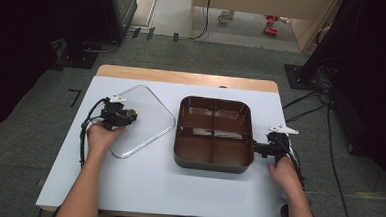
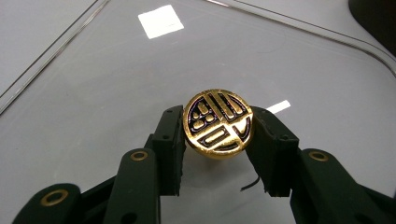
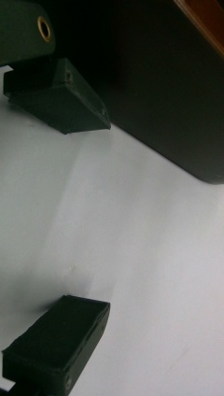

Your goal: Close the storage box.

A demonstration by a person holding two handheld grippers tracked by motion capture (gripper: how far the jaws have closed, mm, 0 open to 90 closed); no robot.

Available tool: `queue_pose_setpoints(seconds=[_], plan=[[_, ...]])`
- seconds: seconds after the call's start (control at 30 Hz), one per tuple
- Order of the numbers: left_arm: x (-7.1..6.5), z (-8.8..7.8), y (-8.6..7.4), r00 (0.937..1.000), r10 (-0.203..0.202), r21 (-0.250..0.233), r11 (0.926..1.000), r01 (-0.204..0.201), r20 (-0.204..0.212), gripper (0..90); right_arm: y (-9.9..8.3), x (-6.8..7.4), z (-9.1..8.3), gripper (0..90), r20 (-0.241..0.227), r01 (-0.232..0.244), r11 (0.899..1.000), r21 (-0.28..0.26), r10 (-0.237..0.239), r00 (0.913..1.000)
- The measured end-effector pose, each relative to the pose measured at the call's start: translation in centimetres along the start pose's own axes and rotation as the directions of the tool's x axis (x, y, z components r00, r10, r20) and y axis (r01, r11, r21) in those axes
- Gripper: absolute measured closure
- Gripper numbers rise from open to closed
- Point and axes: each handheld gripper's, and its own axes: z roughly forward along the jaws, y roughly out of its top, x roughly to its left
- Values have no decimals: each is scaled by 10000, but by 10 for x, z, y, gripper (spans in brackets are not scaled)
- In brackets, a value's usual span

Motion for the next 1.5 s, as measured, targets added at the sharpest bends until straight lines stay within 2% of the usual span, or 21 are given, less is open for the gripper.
queue_pose_setpoints(seconds=[0.3,0.43,0.6,0.73,0.8,1.33,1.5], plan=[[1,-1,2,9999,-95,64,9999,94,83,589,0,0,0,106,-2,4,10000,1,-4,10000],[2,-4,3,9999,30,284,9996,-34,156,590,0,0,0,106,2,9,10000,-3,-9,10000],[3,-8,4,9998,59,266,9996,-63,171,591,0,0,0,106,3,-9,10000,21,9,10000],[4,-13,6,9996,-60,186,9998,55,280,591,0,0,0,106,3,4,10000,15,-4,10000],[3,-19,10,9996,28,223,9997,-34,275,591,0,0,0,106,3,9,10000,13,-9,10000],[5,-47,16,9986,-23,-356,9994,41,519,591,0,0,0,106,3,1,10000,14,-1,10000],[5,-51,19,9976,-5,-339,9994,29,696,591,0,0,0,106,3,-1,10000,17,1,10000]])
